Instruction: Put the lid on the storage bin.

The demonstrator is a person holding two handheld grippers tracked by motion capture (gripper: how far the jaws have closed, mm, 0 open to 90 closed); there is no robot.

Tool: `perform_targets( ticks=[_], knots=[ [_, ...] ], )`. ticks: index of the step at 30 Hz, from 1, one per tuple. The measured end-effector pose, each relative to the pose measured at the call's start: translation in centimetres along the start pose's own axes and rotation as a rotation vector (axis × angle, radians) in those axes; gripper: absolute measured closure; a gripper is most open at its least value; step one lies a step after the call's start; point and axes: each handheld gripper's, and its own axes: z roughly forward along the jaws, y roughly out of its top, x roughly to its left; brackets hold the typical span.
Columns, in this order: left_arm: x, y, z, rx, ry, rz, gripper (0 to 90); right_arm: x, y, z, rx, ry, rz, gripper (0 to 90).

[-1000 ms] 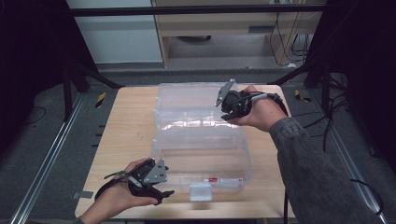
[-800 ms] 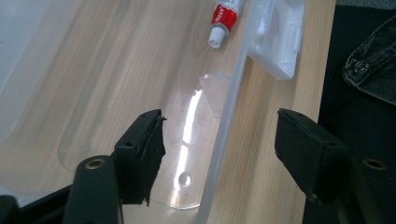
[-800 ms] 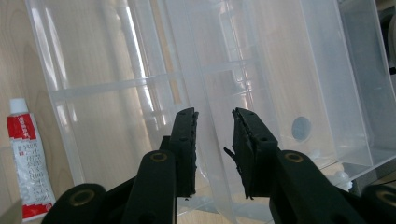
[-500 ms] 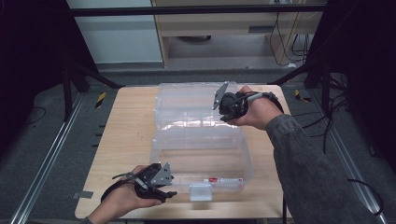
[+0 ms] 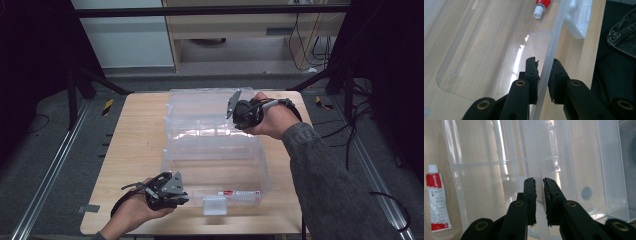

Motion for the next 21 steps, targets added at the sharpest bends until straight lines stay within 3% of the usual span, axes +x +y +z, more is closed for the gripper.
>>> perform_targets(
  ticks=[3,9,14,21],
  knots=[
    [0.0,0.1,0.1,0.004,0.022,0.007,78.9,-0.1,0.1,0.0,0.001,-0.003,0.003,80.8],
    [0.9,0.4,0.4,-0.011,0.020,-0.007,79.3,-0.8,0.5,0.2,-0.002,-0.022,0.006,82.1],
    [1.7,0.3,0.5,-0.023,0.020,-0.031,79.0,-1.4,0.9,0.3,0.014,-0.004,0.021,84.0],
    [1.7,0.3,0.5,-0.021,0.028,-0.047,78.6,-1.0,1.4,-0.2,0.022,0.008,-0.006,87.1]
  ],
)
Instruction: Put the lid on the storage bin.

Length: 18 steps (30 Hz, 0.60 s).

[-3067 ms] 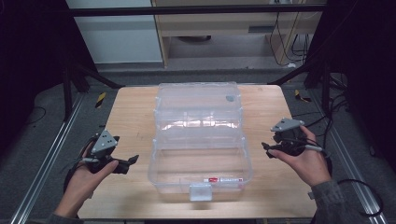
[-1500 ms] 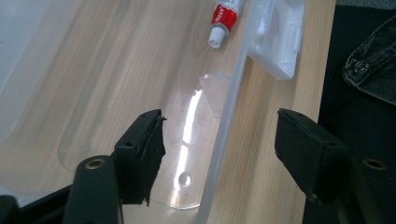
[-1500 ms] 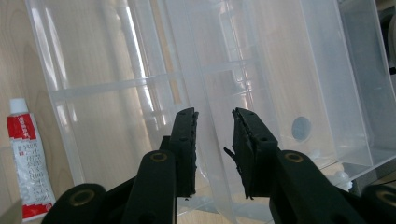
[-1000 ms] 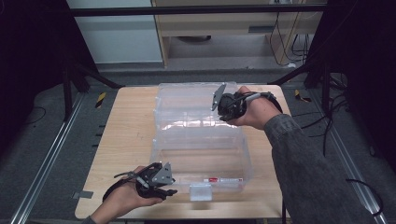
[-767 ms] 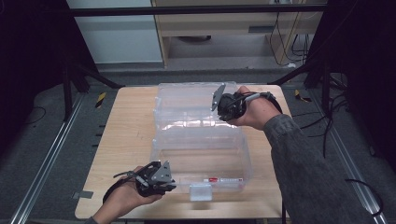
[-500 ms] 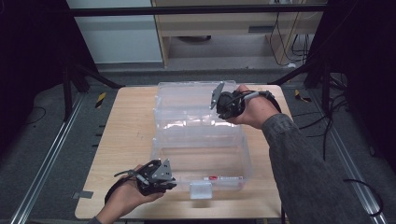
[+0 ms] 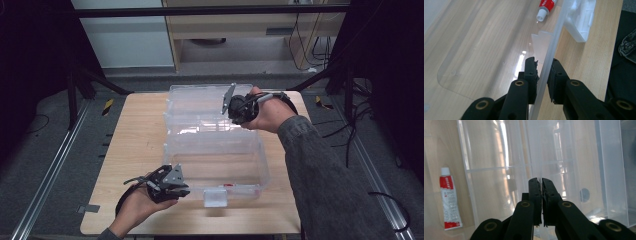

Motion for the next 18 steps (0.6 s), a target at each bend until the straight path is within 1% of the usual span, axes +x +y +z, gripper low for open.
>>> perform_targets(
  ticks=[3,4,8,9,11,12,13,18],
  knots=[
    [0.0,0.0,0.0,0.002,-0.001,0.000,78.6,0.5,0.1,-0.6,-0.010,0.012,0.002,87.7],
    [0.0,0.1,0.1,-0.002,0.000,-0.001,78.6,0.7,0.2,-0.8,-0.013,0.014,-0.005,87.9],
    [-0.1,0.1,0.1,-0.003,0.001,-0.004,78.6,1.9,0.2,-1.6,-0.022,0.004,-0.025,88.3],
    [-0.1,0.1,0.1,-0.001,0.003,-0.003,78.5,2.5,0.1,-2.0,-0.030,0.007,-0.026,88.3],
    [-0.1,0.1,0.1,0.004,0.004,-0.003,78.5,3.0,0.0,-2.2,-0.036,0.005,-0.034,88.4],
    [-0.1,0.1,0.1,0.004,0.004,-0.003,78.5,3.0,0.0,-2.2,-0.036,0.005,-0.034,88.4],
    [-0.1,0.1,0.1,0.003,0.004,-0.003,78.5,3.8,-0.2,-2.6,-0.051,0.005,-0.038,88.4],
    [-0.1,0.2,0.1,0.005,0.004,-0.001,78.5,5.5,-0.5,-3.2,-0.062,-0.003,-0.053,88.4]
  ],
)
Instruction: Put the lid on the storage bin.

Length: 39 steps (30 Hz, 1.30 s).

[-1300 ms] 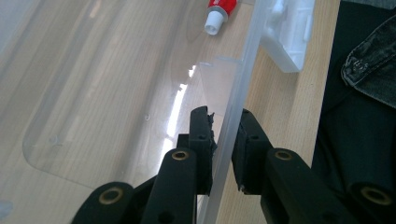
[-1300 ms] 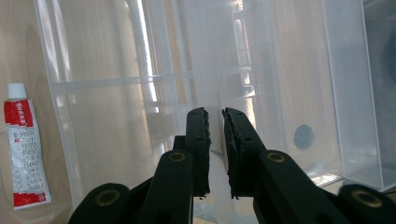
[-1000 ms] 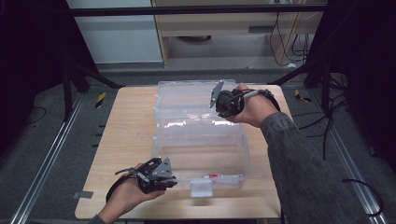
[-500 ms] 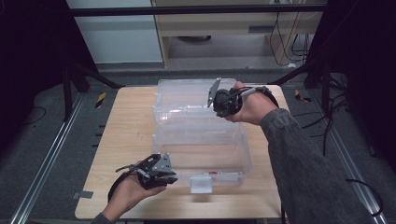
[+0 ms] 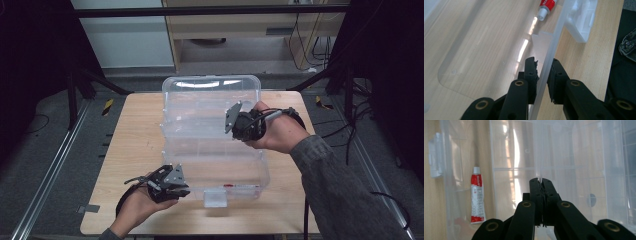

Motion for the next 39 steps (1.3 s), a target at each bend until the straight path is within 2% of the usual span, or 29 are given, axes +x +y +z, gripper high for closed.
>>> perform_targets(
  ticks=[8,14,17,21,39],
  knots=[
    [-0.1,0.0,0.0,-0.001,0.006,0.003,78.3,2.0,-0.5,-0.4,-0.023,-0.006,-0.019,88.2],
    [-0.1,0.0,0.0,0.000,0.008,0.005,78.4,3.5,-1.0,-0.5,-0.025,0.002,-0.011,87.5],
    [-0.1,0.0,0.0,0.000,0.010,0.009,78.2,4.1,-1.2,-0.4,-0.024,-0.012,-0.009,86.9],
    [-0.1,-0.1,0.0,-0.003,0.011,0.011,78.0,4.3,-1.3,-0.4,-0.034,-0.018,-0.012,86.8],
    [-0.1,-0.2,0.0,-0.007,0.005,0.006,77.4,5.6,-1.8,-0.2,-0.033,0.018,-0.019,86.5]
  ],
)
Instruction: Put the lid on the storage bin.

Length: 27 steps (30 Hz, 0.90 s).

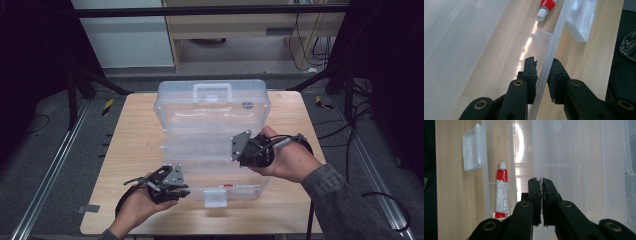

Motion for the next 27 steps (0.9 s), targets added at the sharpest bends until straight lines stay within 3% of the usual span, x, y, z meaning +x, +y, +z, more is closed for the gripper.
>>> perform_targets(
  ticks=[15,18,23,25,27],
  knots=[
    [-0.1,-0.1,0.0,-0.008,0.008,-0.015,76.3,0.0,-0.2,0.0,-0.008,-0.005,0.002,85.5],
    [-0.2,-0.2,-0.3,-0.008,0.034,-0.034,70.9,0.0,-0.2,0.0,-0.006,-0.005,-0.005,85.4],
    [-0.3,-0.7,-2.1,-0.067,0.053,-0.075,61.7,0.0,-0.3,-0.1,-0.009,-0.002,0.000,85.1],
    [-0.4,-1.0,-3.6,-0.140,0.047,-0.095,60.7,0.0,-0.3,-0.1,-0.010,-0.002,0.000,85.0],
    [-0.4,-1.0,-4.1,-0.163,0.045,-0.104,59.7,0.0,-0.3,-0.1,-0.011,-0.003,0.000,85.0]
  ],
)
